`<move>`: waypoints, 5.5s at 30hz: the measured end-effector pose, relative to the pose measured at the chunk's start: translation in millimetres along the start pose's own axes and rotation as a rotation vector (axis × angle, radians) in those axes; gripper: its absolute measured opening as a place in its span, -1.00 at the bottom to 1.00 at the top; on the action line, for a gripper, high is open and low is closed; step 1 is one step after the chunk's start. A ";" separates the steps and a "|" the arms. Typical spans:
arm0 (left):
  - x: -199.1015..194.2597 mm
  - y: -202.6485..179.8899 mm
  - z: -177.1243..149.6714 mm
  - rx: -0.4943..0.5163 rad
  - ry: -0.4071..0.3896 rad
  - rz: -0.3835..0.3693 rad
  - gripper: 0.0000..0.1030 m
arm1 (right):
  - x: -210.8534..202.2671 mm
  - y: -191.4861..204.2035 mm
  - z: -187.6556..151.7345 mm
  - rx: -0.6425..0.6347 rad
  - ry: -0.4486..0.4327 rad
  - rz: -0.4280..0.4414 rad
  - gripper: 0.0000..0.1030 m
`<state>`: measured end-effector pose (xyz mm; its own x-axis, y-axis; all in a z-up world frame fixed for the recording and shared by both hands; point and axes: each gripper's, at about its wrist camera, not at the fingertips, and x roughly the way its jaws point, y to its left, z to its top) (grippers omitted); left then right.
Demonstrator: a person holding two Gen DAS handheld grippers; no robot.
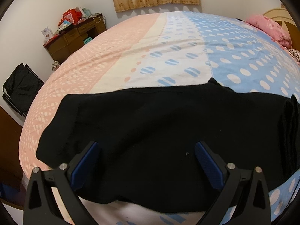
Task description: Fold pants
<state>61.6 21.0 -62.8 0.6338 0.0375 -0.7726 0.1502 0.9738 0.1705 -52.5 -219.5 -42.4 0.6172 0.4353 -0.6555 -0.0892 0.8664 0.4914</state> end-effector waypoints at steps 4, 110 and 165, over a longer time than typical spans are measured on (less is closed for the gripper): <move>-1.1 -0.4 -0.1 -0.008 -0.011 -0.021 1.00 | -32.5 -7.8 -9.2 0.023 -0.023 -0.034 0.18; -37.1 -175.0 -1.2 0.283 -0.036 -0.273 1.00 | -102.6 -103.8 -57.2 0.306 -0.364 -0.783 -0.93; -94.1 153.1 15.0 -0.268 -0.298 0.090 1.00 | -209.8 144.0 10.3 -0.379 -0.855 -0.124 -0.92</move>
<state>36.3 163.2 45.2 0.8332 0.0973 -0.5444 -0.0939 0.9950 0.0341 -186.8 -188.6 171.9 0.9901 0.1381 0.0263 -0.1404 0.9817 0.1285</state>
